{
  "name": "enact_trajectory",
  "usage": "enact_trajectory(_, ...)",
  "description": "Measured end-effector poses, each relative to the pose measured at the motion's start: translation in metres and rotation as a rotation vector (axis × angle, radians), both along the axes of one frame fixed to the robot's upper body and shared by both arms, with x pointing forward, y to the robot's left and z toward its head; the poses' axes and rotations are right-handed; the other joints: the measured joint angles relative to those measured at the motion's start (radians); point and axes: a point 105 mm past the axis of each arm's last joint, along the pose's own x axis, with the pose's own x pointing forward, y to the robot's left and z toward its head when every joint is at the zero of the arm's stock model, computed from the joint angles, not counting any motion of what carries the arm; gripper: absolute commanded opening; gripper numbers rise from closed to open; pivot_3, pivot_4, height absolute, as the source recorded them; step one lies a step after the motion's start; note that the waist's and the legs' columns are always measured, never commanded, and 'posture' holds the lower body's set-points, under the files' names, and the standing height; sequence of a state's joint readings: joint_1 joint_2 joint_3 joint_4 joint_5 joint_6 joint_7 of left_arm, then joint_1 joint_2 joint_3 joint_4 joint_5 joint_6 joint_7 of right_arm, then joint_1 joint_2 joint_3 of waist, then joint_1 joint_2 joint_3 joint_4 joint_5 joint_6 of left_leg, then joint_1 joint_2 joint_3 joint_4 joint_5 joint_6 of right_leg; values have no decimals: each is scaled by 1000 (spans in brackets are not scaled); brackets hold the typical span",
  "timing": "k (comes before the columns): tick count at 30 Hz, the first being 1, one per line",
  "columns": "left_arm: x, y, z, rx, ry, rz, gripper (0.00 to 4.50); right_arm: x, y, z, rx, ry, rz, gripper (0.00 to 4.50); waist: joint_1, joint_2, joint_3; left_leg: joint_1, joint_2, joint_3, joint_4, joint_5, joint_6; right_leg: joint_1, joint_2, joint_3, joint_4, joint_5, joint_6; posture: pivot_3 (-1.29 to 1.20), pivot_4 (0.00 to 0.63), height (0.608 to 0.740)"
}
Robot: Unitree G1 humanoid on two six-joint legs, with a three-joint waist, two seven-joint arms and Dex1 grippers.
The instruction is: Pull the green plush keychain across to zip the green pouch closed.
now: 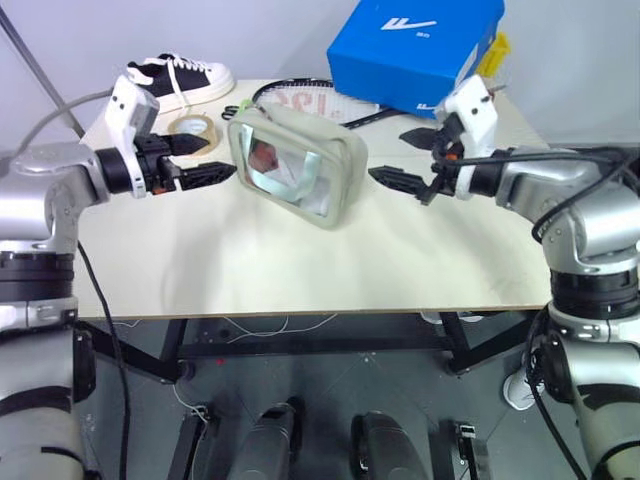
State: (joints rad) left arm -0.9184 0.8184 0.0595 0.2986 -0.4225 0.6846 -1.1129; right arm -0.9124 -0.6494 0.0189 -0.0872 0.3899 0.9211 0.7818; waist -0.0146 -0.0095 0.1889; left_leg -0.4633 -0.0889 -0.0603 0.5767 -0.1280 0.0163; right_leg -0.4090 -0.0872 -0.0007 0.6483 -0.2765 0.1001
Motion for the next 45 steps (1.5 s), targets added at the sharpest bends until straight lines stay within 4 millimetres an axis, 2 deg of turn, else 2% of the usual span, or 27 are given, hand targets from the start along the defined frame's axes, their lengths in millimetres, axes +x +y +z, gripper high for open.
enact_trajectory(3,3,-1,-5,28,5,-10,4411,3,0,-3,-2,21,-6,4500,0,0,0,-1,0,0,0,0,0,-1,0,0,1,0,0,0,150,740)
enact_trajectory(7,9,-1,1,30,-24,11,4411,5,-1,-2,0,15,-30,4500,0,0,0,-1,0,0,0,0,0,-1,0,0,1,0,1,0,150,740)
enact_trajectory(14,14,5,-1,43,-33,34,4411,7,1,-1,3,8,-38,4500,0,0,0,-1,0,0,0,0,0,-1,0,0,1,1,1,0,150,740)
enact_trajectory(16,15,7,-1,44,-33,43,4411,8,12,3,13,-7,-20,4500,-5,0,0,-1,0,0,0,0,0,-1,0,1,2,1,1,0,150,740)
enact_trajectory(21,15,14,2,11,-48,90,4411,16,53,15,34,-53,57,4500,-6,0,0,0,0,0,0,2,1,-3,1,1,6,1,2,0,150,740)
enact_trajectory(24,9,13,-13,13,-27,91,4411,33,66,17,9,-92,48,4500,-7,0,0,1,0,1,0,2,1,-2,1,1,7,1,2,0,150,740)
enact_trajectory(26,6,6,-24,-7,5,87,4411,48,79,14,-39,-126,42,4500,-6,0,0,1,0,1,0,2,-1,-2,2,0,7,1,2,0,150,740)
enact_trajectory(29,-3,-10,-23,-32,4,52,4411,63,96,1,-119,-156,54,4500,-2,0,0,1,0,0,0,2,-3,-3,4,0,7,1,2,0,150,740)
enact_trajectory(32,-11,-19,-15,-35,-25,33,4411,74,92,-15,-161,-142,37,4500,0,0,0,1,0,0,0,2,-3,-3,5,1,7,2,2,0,150,740)
enact_trajectory(35,-15,-13,-18,-46,-19,62,4500,78,88,-26,-170,-104,42,3578,-6,0,0,1,0,0,-1,3,-5,-3,6,1,9,2,2,0,150,740)
enact_trajectory(41,-14,-10,-22,-46,-7,87,4500,74,95,-27,-163,-94,90,437,-9,0,0,1,1,0,-1,6,-9,-6,7,2,16,2,0,0,150,740)
enact_trajectory(42,-14,-10,-21,-46,-7,86,4500,75,95,-26,-162,-95,89,65,-9,0,0,1,1,0,-1,6,-9,-6,7,2,16,2,0,0,150,740)
enact_trajectory(45,-14,-8,-22,-48,1,81,4500,72,94,-25,-147,-82,116,65,-6,0,1,1,1,0,-1,6,-9,-7,7,2,16,2,0,0,150,740)
